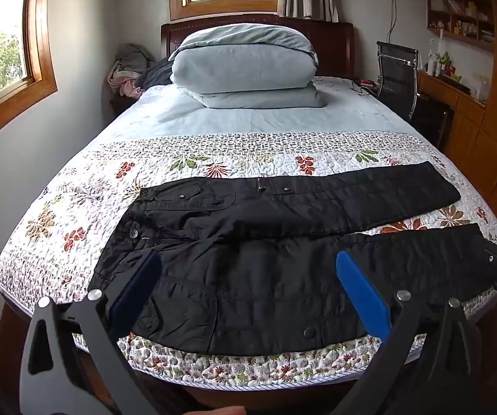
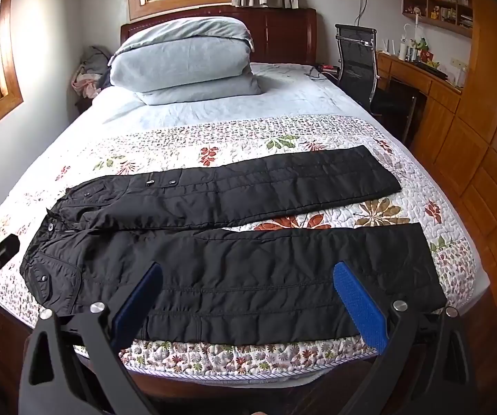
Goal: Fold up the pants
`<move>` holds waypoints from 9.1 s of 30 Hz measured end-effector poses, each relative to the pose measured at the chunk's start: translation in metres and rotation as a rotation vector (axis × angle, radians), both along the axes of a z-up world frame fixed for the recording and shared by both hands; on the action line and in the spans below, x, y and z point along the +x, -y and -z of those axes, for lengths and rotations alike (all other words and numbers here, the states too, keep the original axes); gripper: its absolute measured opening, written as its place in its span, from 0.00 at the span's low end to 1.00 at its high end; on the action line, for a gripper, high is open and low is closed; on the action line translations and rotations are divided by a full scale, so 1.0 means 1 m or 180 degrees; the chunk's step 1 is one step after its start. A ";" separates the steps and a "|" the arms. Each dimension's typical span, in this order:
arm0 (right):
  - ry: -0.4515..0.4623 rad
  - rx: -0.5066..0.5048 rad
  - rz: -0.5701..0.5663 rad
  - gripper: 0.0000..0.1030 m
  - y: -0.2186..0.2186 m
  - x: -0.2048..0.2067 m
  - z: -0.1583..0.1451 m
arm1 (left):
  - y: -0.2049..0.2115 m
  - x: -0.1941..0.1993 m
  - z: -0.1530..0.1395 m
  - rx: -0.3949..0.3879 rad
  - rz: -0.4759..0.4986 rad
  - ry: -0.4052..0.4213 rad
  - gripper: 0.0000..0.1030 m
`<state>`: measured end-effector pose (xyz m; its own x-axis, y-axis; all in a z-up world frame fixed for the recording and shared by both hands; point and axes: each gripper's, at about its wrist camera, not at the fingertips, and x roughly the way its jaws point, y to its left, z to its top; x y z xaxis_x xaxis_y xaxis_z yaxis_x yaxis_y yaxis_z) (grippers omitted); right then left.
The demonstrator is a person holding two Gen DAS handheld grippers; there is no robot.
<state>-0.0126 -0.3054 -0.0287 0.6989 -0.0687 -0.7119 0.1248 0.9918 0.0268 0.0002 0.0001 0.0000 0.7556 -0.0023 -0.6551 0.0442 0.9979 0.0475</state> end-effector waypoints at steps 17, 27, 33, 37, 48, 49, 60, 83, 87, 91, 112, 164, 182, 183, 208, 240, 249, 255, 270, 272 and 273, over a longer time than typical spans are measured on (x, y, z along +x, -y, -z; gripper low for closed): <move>0.0098 -0.0119 0.0156 0.97 0.004 -0.002 -0.004 | 0.002 0.000 0.001 -0.0045 0.0040 -0.0012 0.97; 0.0096 -0.0142 0.0157 0.97 0.004 -0.001 -0.003 | 0.002 0.001 0.002 -0.0060 0.0053 -0.0031 0.97; 0.0092 -0.0139 0.0151 0.97 0.002 -0.001 -0.002 | 0.003 0.001 0.002 -0.0062 0.0056 -0.0031 0.97; 0.0097 -0.0136 0.0153 0.97 0.003 -0.001 -0.002 | 0.002 0.002 0.002 -0.0061 0.0061 -0.0031 0.97; 0.0092 -0.0137 0.0152 0.97 0.003 0.000 -0.003 | 0.004 0.004 0.000 -0.0051 0.0061 -0.0041 0.97; 0.0090 -0.0136 0.0152 0.97 0.003 0.000 -0.003 | 0.004 0.004 0.000 -0.0049 0.0061 -0.0041 0.97; 0.0076 -0.0126 0.0147 0.97 0.002 0.002 -0.002 | 0.004 0.006 0.000 -0.0046 0.0062 -0.0038 0.97; 0.0075 -0.0130 0.0156 0.97 0.004 0.002 -0.002 | 0.002 0.005 0.001 -0.0029 0.0050 -0.0035 0.97; 0.0066 -0.0128 0.0156 0.97 0.005 0.002 -0.001 | 0.001 0.006 0.002 -0.0026 0.0043 -0.0042 0.97; 0.0058 -0.0131 0.0157 0.97 0.006 0.003 -0.001 | 0.002 0.006 0.003 -0.0023 0.0043 -0.0039 0.97; 0.0017 -0.0044 0.0063 0.97 0.012 0.019 0.004 | 0.003 0.023 0.007 -0.0157 0.0181 -0.0125 0.97; -0.2194 0.0005 0.0039 0.97 0.354 0.498 0.217 | -0.233 0.433 0.245 -0.1219 -0.0762 -0.3198 0.97; -0.1754 -0.0230 -0.0156 0.13 0.326 0.467 0.165 | -0.179 0.432 0.225 -0.1020 -0.0561 -0.2953 0.29; -0.1700 -0.0251 -0.0165 0.13 0.320 0.462 0.157 | -0.181 0.424 0.220 -0.0988 -0.0541 -0.2917 0.27; 0.0540 0.0079 -0.0433 0.13 0.318 0.179 0.022 | -0.204 0.205 0.102 -0.1653 0.0321 -0.1185 0.24; -0.0139 0.0595 0.0602 0.67 0.343 -0.023 0.156 | -0.258 -0.030 0.208 -0.2392 -0.0726 -0.1545 0.88; 0.0052 0.0821 0.0725 0.68 0.339 -0.041 0.140 | -0.227 0.023 0.206 -0.2799 -0.0544 -0.1079 0.70; 0.0190 0.1013 0.0748 0.75 0.334 -0.055 0.136 | -0.222 0.074 0.158 -0.2501 -0.0361 -0.0667 0.41; 0.0755 0.2601 0.1134 0.82 0.358 -0.109 0.150 | -0.237 0.014 0.138 -0.1682 -0.1195 -0.0705 0.77; 0.0741 0.2823 0.1074 0.85 0.355 -0.115 0.152 | -0.221 0.015 0.116 -0.1616 -0.1080 -0.0613 0.86; 0.0747 0.2913 0.1064 0.85 0.352 -0.117 0.153 | -0.209 0.018 0.110 -0.1608 -0.0985 -0.0569 0.87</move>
<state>-0.1295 -0.6573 -0.1821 0.8734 0.2180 -0.4355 0.2870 0.4921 0.8219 0.0182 0.2088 -0.1096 0.6493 -0.1436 -0.7468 -0.2872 0.8630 -0.4156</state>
